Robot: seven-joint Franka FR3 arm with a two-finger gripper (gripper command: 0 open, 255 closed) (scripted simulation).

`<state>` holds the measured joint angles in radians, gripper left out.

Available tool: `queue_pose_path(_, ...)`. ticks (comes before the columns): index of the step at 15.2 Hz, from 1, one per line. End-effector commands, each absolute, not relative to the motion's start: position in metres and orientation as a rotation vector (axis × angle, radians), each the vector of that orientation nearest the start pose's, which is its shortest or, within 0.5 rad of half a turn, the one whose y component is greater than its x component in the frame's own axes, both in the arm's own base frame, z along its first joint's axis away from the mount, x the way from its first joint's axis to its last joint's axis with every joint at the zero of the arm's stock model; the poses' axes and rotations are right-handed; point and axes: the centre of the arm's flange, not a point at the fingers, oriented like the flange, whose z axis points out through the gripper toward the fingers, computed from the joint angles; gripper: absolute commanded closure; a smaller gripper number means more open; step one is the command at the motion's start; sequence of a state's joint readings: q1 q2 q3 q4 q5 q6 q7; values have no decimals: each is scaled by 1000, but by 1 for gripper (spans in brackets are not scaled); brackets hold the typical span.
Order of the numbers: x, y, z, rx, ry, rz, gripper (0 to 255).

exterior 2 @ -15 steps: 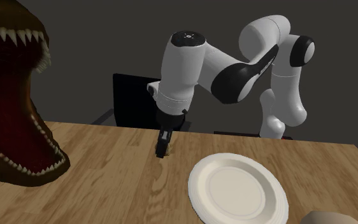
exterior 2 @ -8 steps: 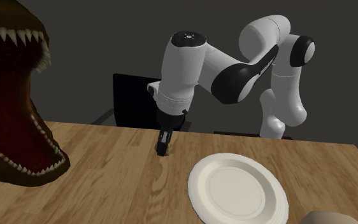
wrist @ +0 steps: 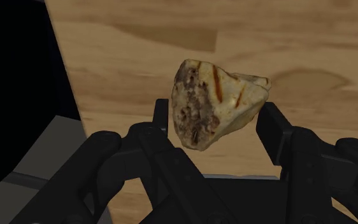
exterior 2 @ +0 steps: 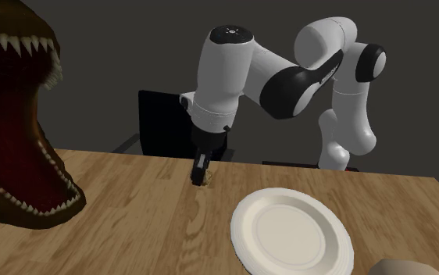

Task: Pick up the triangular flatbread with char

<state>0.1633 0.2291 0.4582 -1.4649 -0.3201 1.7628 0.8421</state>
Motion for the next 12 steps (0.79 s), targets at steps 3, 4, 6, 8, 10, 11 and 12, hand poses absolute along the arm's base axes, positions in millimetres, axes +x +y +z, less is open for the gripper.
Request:
queue_pose_path(3, 549, 322, 593, -3209, 304, -345, 255)
queue_pose_path(4, 549, 322, 598, -3209, 304, -345, 255)
queue_pose_path(6, 549, 322, 608, -3209, 304, -345, 255)
queue_pose_path(8, 549, 322, 619, -3209, 304, -345, 255)
queue_pose_path(10, 549, 322, 630, -3209, 304, -345, 255)
queue_pose_path(11, 549, 322, 630, -3209, 304, -345, 255)
queue_pose_path(12, 549, 322, 630, -3209, 304, -345, 255)
